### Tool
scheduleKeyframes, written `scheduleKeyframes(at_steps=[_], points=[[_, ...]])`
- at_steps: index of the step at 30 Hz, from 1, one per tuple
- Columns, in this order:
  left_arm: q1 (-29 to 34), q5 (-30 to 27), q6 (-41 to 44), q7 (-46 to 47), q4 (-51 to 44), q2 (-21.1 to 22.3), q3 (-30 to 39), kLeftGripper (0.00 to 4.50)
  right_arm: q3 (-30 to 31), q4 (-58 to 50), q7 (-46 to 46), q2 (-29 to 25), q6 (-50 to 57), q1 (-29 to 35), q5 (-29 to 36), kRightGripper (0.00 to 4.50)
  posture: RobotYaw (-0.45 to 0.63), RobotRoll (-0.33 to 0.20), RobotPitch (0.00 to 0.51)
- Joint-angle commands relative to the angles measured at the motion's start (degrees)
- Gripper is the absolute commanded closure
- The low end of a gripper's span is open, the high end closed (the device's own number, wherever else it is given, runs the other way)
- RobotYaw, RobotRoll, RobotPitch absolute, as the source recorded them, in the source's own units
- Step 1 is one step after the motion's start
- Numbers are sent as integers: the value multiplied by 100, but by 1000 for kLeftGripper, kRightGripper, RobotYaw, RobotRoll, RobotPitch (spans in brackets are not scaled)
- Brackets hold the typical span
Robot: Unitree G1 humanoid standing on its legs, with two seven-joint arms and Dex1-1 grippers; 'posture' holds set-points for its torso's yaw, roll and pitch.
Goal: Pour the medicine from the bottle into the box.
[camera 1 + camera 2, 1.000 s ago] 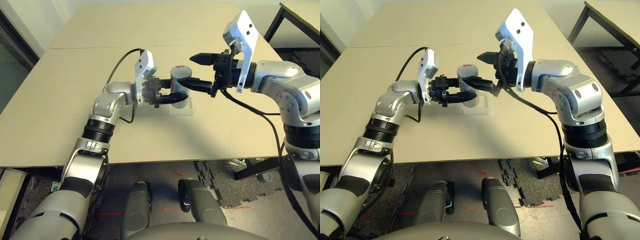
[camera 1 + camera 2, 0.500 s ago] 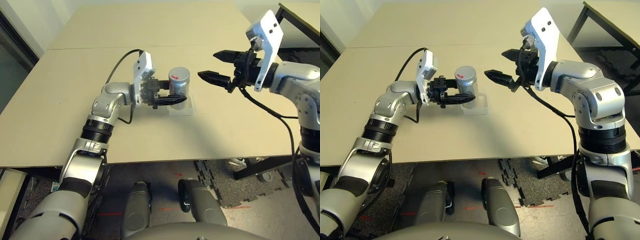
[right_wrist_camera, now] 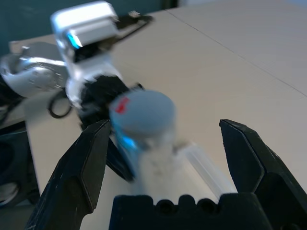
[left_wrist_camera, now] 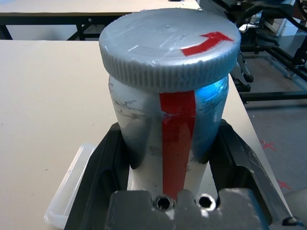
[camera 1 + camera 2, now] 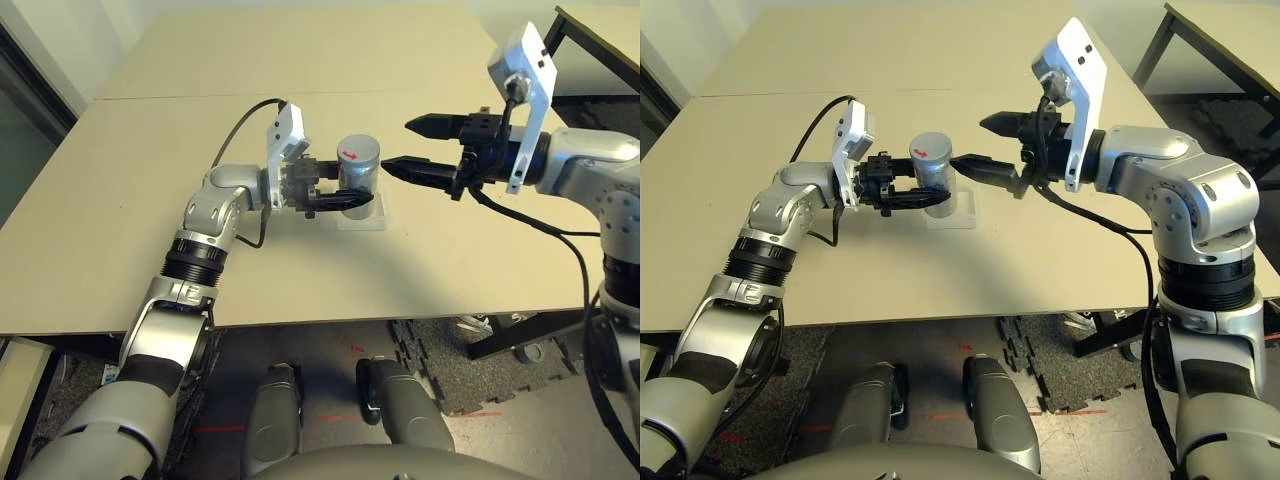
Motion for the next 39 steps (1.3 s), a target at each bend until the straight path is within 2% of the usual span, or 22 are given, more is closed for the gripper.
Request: scheduleKeyframes(at_steps=[1, 17, 20, 24, 33, 39], points=[[-43, 82, -51, -66, 64, -26, -83, 1970, 234, 117, 52, 138, -121, -201, -25, 0, -198, 0, 112], [-15, 75, 18, -13, -57, -57, -49, 1970, 772, 696, 359, 401, -691, -426, -464, 0, -172, 0, 114], [-17, 76, 21, -10, -55, -57, -49, 1971, 788, 723, 394, 417, -731, -438, -508, 614, -173, 0, 114], [-15, 81, 24, -17, -51, -56, -57, 1973, 797, 718, 427, 416, -728, -451, -515, 1947, -176, 0, 114], [-21, 157, -21, -17, 51, -67, -95, 1979, 773, 663, 452, 401, -662, -466, -491, 1945, -183, 0, 111], [128, 294, -68, -43, 38, -32, -222, 1983, 316, 1034, 276, 542, -535, -1127, -314, 1945, -187, 0, 111]])
